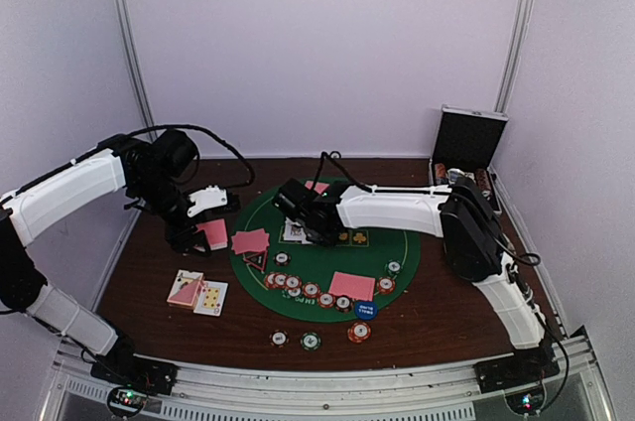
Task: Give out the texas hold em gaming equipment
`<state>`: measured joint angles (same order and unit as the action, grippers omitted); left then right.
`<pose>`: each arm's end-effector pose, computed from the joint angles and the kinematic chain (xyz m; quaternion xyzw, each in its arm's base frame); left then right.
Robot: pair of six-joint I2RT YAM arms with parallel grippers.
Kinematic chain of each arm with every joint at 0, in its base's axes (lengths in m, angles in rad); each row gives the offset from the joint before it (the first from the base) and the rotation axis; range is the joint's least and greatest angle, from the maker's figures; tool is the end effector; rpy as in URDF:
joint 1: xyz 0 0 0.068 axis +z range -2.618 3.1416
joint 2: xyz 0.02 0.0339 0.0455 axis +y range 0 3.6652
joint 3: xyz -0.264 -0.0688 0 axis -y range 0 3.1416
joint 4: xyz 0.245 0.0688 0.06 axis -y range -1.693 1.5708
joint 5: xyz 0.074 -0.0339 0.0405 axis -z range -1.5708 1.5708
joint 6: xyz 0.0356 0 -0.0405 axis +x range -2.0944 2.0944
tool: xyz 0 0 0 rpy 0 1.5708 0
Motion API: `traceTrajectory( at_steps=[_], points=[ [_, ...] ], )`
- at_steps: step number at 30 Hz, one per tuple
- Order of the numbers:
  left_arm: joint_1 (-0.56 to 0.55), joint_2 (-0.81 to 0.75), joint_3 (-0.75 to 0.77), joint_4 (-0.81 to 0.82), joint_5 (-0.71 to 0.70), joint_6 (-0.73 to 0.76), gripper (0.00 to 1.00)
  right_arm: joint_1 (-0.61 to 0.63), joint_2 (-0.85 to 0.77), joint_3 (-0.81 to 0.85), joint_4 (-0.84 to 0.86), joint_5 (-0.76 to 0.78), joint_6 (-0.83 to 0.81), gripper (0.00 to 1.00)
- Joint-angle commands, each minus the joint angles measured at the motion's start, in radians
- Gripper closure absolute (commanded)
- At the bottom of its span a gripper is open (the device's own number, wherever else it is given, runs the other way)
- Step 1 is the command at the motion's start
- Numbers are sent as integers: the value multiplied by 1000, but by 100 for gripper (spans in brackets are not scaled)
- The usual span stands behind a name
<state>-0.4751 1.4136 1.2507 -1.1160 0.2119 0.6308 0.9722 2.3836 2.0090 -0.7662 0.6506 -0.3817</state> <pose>0.2291 -0.1263 0.2895 0.5298 0.8291 -0.0931 0.1523 0.3020 0.4045 0.1682 -0.5268 0.7643 -0.2399 0.2843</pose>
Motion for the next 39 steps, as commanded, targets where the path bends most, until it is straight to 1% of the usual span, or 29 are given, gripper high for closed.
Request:
traceTrajectory(
  at_steps=[1, 4, 8, 10, 18, 21, 23, 25, 27, 29, 30, 32, 34, 36, 38, 39],
  points=[
    [1, -26, -1, 25, 0, 1, 100, 16, 2, -3, 39, -4, 3, 99],
    [1, -26, 2, 25, -2, 1, 100, 18, -8, -2, 9, -49, 39, 88],
    [1, -25, 4, 25, -3, 2, 100, 26, -38, -33, 5, -90, 66, 68],
    [1, -24, 6, 24, 2, 3, 100, 26, -49, -52, 4, -93, 75, 63],
    [1, -25, 12, 18, 0, 4, 100, 16, -86, -104, -20, -99, 101, 59],
    [1, -29, 12, 18, -2, 6, 100, 1, -113, -110, -44, -128, 157, 53],
    [1, -27, 12, 19, -1, 5, 100, -24, -152, -106, -52, -177, 227, 50],
    [1, -26, 15, 18, 1, 4, 100, -57, -207, -95, -60, -248, 324, 46],
    [1, -25, 18, 18, 4, 5, 100, -88, -287, -100, -44, -351, 436, 35],
    [0, -25, 23, 18, 7, 6, 100, -113, -356, -131, 6, -465, 527, 30],
    [1, -25, 24, 18, 8, 6, 100, -124, -380, -144, 26, -519, 566, 27],
    [1, -21, 26, 17, 11, 5, 100, -147, -404, -149, 41, -619, 656, 27],
    [1, -21, 25, 18, 13, 6, 100, -163, -413, -160, 67, -753, 738, 25],
    [1, -20, 26, 17, 17, 3, 100, -164, -416, -193, 149, -936, 832, 19],
    [1, -19, 28, 17, 22, 1, 100, -159, -408, -242, 238, -1067, 952, 16],
    [1, -16, 30, 18, 26, -1, 100, -153, -403, -268, 322, -1131, 1008, 14]
  ],
)
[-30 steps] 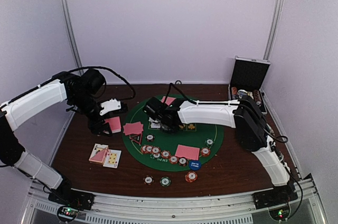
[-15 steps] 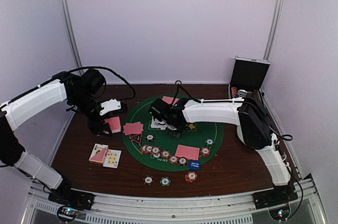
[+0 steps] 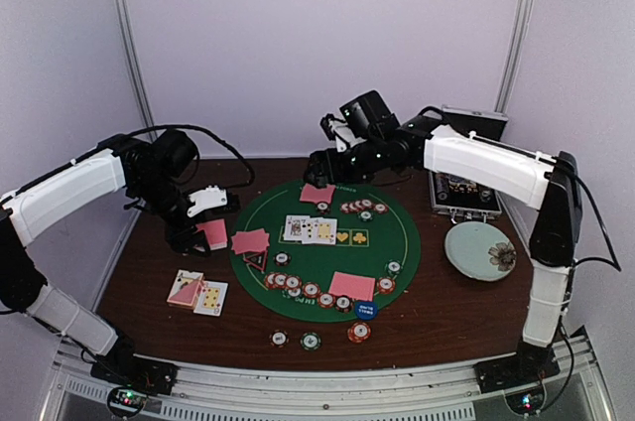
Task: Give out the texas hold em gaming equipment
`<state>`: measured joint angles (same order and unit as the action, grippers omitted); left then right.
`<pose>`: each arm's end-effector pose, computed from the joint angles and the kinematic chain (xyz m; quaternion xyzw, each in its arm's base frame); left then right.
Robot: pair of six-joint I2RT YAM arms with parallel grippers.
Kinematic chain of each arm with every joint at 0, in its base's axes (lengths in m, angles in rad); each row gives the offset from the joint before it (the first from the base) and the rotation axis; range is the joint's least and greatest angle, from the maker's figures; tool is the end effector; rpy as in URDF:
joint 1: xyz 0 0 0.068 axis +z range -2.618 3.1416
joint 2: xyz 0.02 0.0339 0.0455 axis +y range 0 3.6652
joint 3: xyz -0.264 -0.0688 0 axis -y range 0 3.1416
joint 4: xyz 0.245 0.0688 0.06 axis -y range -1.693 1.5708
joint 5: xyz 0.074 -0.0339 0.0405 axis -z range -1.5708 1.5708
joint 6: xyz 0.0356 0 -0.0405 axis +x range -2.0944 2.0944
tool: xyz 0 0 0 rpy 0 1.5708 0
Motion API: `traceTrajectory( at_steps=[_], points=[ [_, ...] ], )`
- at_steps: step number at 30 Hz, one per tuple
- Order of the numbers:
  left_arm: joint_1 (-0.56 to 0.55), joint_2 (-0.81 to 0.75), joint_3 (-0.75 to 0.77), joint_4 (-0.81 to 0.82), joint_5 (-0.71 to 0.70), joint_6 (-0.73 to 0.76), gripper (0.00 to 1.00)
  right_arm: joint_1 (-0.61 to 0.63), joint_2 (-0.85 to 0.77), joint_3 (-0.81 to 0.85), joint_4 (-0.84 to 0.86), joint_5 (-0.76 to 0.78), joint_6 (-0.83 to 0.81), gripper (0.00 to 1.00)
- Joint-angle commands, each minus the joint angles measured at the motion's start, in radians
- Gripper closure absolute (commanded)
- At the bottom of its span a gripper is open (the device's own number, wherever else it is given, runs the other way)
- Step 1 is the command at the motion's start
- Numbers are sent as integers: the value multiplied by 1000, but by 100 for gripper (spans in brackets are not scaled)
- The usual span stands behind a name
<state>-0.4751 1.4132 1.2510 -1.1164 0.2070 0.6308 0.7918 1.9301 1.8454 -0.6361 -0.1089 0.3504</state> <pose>0.2291 -0.1261 0.2896 0.5296 0.8295 -0.0906 0.1523 0.3093 0.3188 0.3275 -0.2210 0.8827 0.2643 0.3196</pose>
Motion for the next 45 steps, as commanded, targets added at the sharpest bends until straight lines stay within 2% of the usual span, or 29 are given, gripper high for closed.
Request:
traceTrajectory(
  at_steps=[1, 4, 9, 26, 41, 45],
  points=[
    [0, -13, 33, 18, 38, -5, 100, 40, 55, -130, 255, -433, 327, 12],
    [1, -4, 43, 19, 47, -19, 100, 71, 68, -187, 423, -508, 458, 5],
    [0, 1, 51, 20, 71, -35, 100, 109, 131, -210, 625, -605, 637, 4],
    [0, 12, 48, 32, 86, -41, 100, 170, 265, -114, 796, -703, 793, 2],
    [0, 0, 44, 33, 97, -40, 100, 196, 432, 59, 880, -741, 925, 6],
    [0, -8, 40, 33, 97, -37, 100, 192, 469, 72, 904, -744, 990, 11]
  ],
)
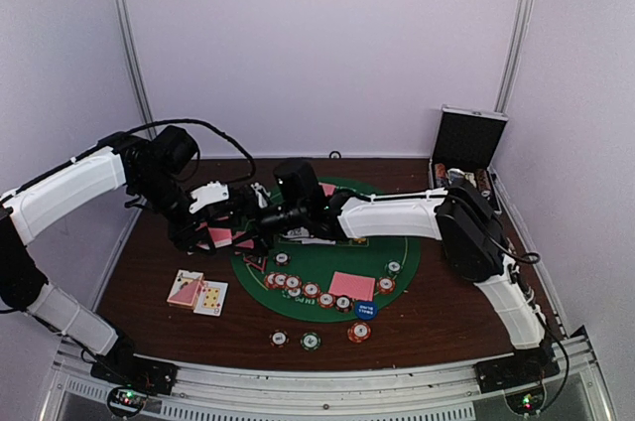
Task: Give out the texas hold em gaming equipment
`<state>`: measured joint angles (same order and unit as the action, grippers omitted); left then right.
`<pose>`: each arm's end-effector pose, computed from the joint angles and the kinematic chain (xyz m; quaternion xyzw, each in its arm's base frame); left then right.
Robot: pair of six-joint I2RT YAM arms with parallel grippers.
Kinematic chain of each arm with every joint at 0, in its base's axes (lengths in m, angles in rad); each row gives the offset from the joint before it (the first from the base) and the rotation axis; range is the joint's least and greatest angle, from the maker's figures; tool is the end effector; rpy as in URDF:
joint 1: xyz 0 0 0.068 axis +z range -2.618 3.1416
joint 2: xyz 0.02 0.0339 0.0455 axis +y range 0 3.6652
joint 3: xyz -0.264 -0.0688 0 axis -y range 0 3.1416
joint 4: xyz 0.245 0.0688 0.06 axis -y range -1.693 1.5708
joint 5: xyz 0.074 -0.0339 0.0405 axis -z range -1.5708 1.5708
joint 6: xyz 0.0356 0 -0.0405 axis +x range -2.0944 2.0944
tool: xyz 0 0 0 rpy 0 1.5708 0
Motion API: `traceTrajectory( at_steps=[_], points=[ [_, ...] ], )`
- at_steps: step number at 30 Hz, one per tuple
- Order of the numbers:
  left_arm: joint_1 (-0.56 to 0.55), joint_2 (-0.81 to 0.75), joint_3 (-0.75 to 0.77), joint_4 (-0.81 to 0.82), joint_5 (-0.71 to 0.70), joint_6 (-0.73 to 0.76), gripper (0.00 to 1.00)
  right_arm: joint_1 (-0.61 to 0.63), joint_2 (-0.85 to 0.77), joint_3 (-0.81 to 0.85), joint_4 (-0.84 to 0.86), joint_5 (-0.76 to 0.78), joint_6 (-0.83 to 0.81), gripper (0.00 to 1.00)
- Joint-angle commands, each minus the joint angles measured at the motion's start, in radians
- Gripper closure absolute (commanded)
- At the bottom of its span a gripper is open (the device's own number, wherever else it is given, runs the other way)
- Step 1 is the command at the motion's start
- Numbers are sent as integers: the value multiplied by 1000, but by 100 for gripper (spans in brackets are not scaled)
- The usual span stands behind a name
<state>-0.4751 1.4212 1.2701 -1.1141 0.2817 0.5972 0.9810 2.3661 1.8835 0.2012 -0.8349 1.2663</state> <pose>0.2306 -0.1298 0.2938 0.5182 0.8303 -0.1293 0.1589 0.2825 0.4696 0.2106 0.1373 -0.7579 -0.6355 0.0547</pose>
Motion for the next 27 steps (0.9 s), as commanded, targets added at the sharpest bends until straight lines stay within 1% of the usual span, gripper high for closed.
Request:
traceTrajectory(
  at_steps=[1, 8, 15, 23, 27],
  points=[
    [0, -17, 19, 31, 23, -4, 100, 0, 39, 29, 80, -18, 92, 13],
    [0, -27, 14, 32, 14, 1, 100, -21, 3, -54, 75, -24, 90, 21],
    [0, -24, 17, 32, 11, 1, 100, -48, -66, -179, 131, -21, 97, 29],
    [0, -21, 12, 31, -1, 1, 100, -53, -115, -206, 158, -33, 102, 47],
    [0, -21, 13, 32, -8, 4, 100, -56, -144, -229, 167, -36, 105, 54]
  ],
)
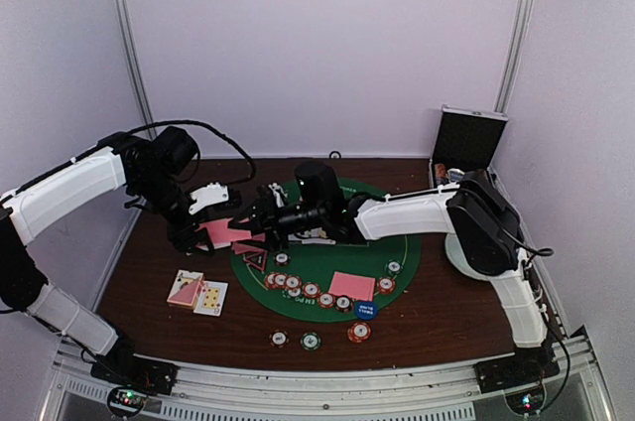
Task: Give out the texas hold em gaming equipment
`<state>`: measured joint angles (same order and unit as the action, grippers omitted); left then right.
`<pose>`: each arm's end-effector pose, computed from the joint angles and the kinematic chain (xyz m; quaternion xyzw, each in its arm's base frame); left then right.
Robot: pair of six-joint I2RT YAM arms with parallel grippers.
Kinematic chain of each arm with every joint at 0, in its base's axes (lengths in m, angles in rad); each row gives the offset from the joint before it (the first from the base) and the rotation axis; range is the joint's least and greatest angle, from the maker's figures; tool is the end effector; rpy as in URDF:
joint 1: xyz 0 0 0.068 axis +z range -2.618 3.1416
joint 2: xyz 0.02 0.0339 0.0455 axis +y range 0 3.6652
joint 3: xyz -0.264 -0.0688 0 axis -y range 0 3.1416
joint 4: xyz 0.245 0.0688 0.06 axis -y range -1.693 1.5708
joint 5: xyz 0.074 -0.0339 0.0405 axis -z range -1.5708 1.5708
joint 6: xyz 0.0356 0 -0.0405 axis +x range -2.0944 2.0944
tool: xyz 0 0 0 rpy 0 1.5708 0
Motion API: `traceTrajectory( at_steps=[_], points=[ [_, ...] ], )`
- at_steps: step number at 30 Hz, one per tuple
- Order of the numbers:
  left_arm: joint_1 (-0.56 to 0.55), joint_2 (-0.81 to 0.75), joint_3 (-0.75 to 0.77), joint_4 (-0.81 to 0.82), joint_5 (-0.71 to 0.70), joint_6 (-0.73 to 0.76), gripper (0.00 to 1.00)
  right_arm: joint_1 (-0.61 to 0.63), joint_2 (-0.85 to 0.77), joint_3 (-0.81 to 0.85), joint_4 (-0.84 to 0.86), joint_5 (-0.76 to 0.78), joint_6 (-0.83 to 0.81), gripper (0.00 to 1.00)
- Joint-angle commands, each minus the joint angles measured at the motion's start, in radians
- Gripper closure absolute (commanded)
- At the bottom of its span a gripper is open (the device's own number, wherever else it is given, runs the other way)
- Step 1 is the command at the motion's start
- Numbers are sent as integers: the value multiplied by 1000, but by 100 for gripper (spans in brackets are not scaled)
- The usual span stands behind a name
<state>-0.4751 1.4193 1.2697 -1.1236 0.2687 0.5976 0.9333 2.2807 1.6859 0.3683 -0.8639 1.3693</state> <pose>0.2297 -0.1288 0.2937 0.5179 0.8323 -0.1232 0.1547 0.2897 0.4366 0.2043 0.1008 -0.7502 -0.6499 0.0689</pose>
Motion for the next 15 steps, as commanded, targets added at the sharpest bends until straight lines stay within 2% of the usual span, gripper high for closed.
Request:
traceTrajectory(
  at_steps=[1, 8, 15],
  points=[
    [0, -18, 13, 42, 3, 5, 100, -8, -64, -34, 2, -9, 3, 56],
    [0, -19, 2, 49, -2, 4, 100, -10, -97, -58, 49, -9, 42, 64],
    [0, -23, -4, 49, -10, 7, 100, -10, -115, -80, 50, -21, 55, 82]
  ],
)
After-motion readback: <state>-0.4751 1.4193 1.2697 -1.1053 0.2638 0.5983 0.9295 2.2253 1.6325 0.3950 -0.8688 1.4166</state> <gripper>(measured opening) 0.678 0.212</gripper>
